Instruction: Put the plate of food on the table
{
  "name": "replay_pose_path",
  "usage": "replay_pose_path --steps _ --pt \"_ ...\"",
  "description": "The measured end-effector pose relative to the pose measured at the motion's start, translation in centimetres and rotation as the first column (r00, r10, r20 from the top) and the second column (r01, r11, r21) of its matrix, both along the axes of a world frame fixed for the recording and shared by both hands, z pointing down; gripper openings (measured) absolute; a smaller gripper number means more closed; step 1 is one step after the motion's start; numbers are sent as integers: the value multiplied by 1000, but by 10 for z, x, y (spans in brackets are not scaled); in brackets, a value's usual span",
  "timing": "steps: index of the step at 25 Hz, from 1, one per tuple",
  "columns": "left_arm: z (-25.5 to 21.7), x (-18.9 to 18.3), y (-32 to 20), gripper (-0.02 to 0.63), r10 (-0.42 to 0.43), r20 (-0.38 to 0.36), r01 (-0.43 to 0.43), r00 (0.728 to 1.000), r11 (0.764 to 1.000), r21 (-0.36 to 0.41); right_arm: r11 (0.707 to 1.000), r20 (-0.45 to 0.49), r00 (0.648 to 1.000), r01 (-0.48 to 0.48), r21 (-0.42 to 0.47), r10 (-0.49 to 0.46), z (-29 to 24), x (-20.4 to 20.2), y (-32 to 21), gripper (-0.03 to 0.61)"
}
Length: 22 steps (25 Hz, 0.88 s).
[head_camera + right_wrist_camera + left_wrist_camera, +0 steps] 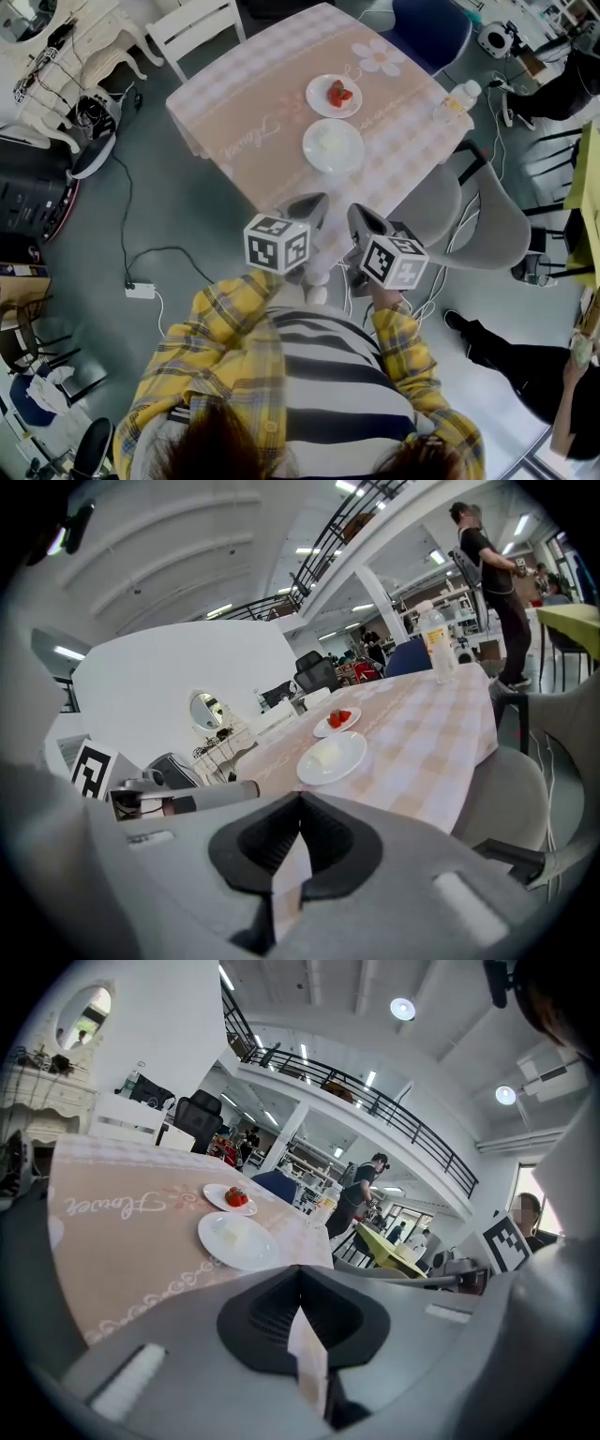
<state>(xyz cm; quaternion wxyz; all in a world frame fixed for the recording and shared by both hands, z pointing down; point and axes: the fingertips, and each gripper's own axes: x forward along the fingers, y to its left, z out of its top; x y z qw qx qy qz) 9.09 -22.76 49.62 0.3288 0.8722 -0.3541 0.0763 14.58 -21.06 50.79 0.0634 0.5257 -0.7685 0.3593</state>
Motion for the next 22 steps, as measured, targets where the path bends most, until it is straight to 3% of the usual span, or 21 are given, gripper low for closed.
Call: replay_pose_path --steps 13,22 --pt "2 0 71 2 -19 5 19 1000 1000 -4 999 -8 999 43 25 -43 -3 -6 63 -2" --pt "-7 -11 90 2 17 2 -17 1000 1000 0 999 -22 1000 4 50 -3 -15 -15 79 -2"
